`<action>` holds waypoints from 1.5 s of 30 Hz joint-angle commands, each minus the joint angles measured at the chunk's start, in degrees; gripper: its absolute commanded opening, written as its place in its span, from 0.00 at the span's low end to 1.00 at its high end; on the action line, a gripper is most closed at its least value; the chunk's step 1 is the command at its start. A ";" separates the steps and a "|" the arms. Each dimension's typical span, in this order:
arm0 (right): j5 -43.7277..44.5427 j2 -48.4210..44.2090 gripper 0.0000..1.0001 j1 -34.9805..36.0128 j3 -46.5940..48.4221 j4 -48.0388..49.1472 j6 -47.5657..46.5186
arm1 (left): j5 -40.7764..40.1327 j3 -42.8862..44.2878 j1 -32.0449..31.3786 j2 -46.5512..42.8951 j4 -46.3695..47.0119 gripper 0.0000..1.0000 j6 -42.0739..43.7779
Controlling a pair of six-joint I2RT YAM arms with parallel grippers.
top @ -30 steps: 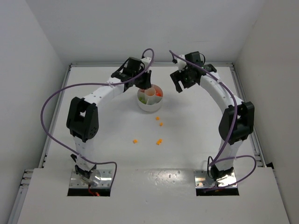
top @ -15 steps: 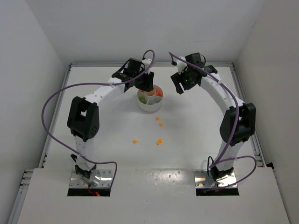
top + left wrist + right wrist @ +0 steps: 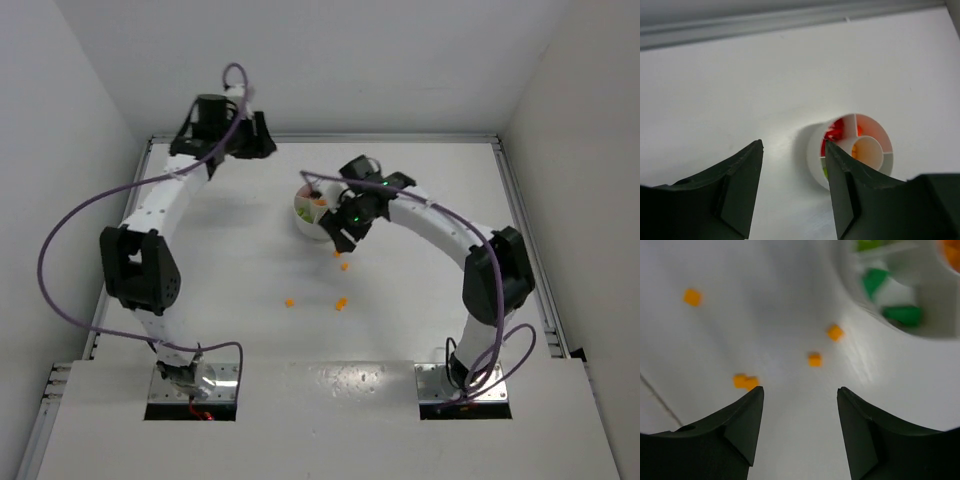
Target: Sort the legos into containers by color
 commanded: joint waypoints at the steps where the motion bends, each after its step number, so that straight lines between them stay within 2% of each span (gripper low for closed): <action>1: -4.12 -0.40 0.61 10.53 -0.21 1.61 -2.32 | 2.20 -0.50 5.50 -8.03 -0.60 0.59 -1.54; 7: -6.13 5.58 0.61 22.32 2.07 2.41 -9.95 | 8.08 -10.00 14.36 -15.85 -2.97 0.61 -0.92; 11: -7.02 6.82 0.64 26.29 0.07 4.06 -18.56 | 12.83 -15.36 18.07 -18.75 -2.98 0.61 0.21; 15: -6.32 8.21 0.69 27.79 -1.09 5.48 -27.34 | 14.69 -17.48 19.75 -20.08 -2.98 0.61 0.22; 21: -5.79 10.76 0.69 28.94 -1.09 6.09 -33.86 | 16.45 -19.42 21.59 -20.69 -2.98 0.62 0.75; 28: -6.32 16.65 0.59 28.94 2.95 3.72 -36.33 | 17.50 -19.42 23.44 -20.69 -2.98 0.62 1.27; 35: -7.46 20.87 0.58 28.41 6.38 3.10 -36.33 | 18.03 -19.94 25.28 -20.16 -2.98 0.62 1.80; 45: -8.69 21.49 0.57 28.40 7.44 1.43 -36.33 | 18.56 -20.47 25.28 -18.50 -2.98 0.62 2.33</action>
